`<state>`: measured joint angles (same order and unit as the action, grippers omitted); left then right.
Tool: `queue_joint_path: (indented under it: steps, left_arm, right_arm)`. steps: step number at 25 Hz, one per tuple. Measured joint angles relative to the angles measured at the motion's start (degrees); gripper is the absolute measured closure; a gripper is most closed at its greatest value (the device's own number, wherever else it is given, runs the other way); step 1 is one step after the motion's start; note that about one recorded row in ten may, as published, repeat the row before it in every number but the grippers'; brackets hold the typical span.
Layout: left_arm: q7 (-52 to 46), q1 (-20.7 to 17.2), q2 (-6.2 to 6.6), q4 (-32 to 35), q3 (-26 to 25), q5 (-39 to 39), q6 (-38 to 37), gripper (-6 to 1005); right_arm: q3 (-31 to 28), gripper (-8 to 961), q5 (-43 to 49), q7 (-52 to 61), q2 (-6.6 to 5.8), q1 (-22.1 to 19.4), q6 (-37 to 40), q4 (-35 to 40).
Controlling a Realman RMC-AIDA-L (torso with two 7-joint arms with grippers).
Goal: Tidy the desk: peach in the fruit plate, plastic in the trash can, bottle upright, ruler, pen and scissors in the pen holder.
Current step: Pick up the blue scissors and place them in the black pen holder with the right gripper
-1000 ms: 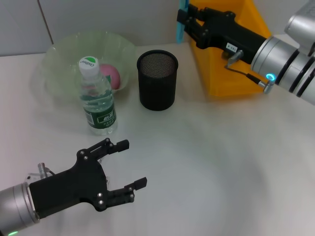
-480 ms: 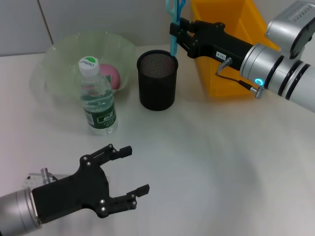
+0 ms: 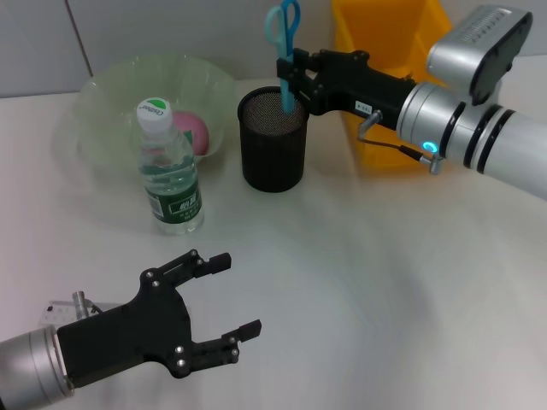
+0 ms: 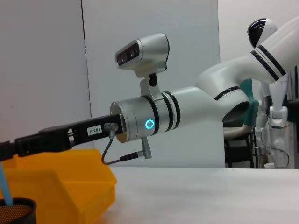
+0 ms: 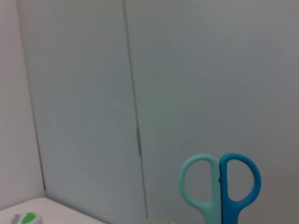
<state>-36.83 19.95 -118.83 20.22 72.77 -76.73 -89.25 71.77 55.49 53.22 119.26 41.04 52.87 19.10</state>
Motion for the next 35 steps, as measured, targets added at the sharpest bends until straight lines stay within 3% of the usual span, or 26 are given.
queue_joint_path:
  steps: [26,35]
  left_arm:
    - [-0.89,0.35,0.16,0.49,-0.55,0.01,-2.09,166]
    - [-1.56,0.45,0.18,0.53,-0.53,0.07,-2.17,167]
  right_arm:
    - [1.97,717,0.32,-3.70,0.17,0.74,-1.50,-0.02]
    - [5.08,716,0.33,-3.92,0.27,3.23,-5.82,-1.25]
